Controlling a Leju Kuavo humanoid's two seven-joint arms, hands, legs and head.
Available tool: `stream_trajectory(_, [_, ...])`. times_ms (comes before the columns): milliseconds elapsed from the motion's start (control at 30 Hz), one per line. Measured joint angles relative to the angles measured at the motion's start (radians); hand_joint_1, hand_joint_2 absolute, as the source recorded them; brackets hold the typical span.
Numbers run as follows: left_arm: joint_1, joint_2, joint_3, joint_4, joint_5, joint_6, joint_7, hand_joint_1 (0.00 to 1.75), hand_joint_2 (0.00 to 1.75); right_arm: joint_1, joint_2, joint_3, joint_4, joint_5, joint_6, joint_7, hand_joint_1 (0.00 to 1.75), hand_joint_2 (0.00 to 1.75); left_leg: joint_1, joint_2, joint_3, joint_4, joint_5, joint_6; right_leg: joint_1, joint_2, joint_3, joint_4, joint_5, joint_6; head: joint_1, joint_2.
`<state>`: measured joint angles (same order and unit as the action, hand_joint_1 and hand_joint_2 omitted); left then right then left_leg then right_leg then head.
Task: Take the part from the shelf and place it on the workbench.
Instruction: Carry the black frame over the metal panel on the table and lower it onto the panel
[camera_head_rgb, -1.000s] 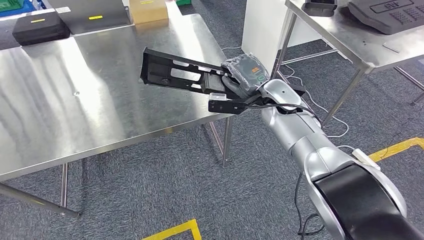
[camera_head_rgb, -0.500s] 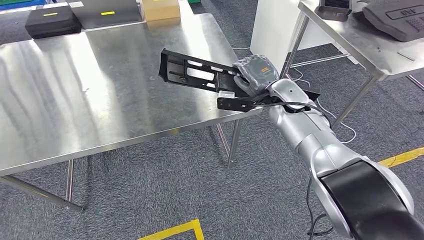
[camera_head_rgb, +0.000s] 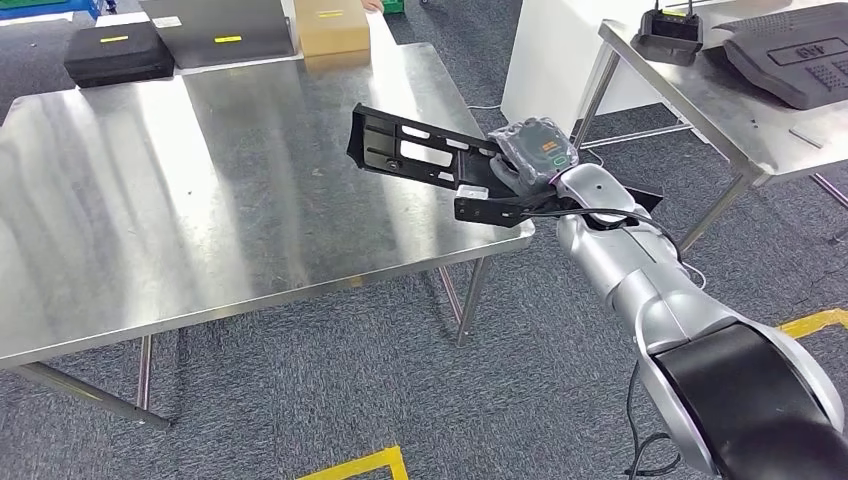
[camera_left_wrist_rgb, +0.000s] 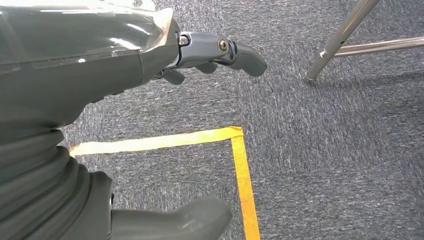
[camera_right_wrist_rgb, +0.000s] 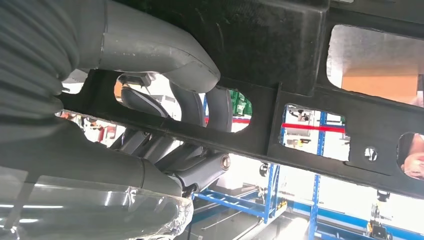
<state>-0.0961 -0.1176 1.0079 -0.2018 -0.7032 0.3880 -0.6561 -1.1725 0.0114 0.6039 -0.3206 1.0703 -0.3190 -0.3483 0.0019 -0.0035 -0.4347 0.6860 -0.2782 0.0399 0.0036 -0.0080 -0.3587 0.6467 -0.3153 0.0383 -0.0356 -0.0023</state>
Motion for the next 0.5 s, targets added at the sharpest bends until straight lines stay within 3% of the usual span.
stream_trajectory(267, [0.000,0.000,0.000,0.000,0.000,0.000,0.000,0.00,1.75,0.002,0.000,0.000,0.002,-0.005,0.000,-0.010,1.75,1.75,-0.002,0.000,0.106,-0.182,0.074,0.000,-0.001,0.000,0.111,-0.191,0.081,0.002,0.000,0.000])
stream_trajectory(367, [-0.001,0.000,0.000,0.000,-0.001,-0.001,0.000,0.00,1.75,0.005,0.000,0.000,0.002,-0.007,-0.001,-0.019,1.75,1.75,-0.002,0.000,0.107,-0.188,0.080,-0.001,-0.002,0.000,0.109,-0.188,0.086,0.001,0.000,0.000])
stream_trajectory(500, [-0.002,0.000,0.000,0.000,-0.004,-0.004,0.000,0.00,1.75,0.007,0.000,0.000,0.002,-0.006,-0.003,-0.024,1.75,1.75,-0.006,0.000,0.078,-0.155,0.070,-0.003,-0.005,0.000,0.072,-0.142,0.069,-0.002,0.000,0.000])
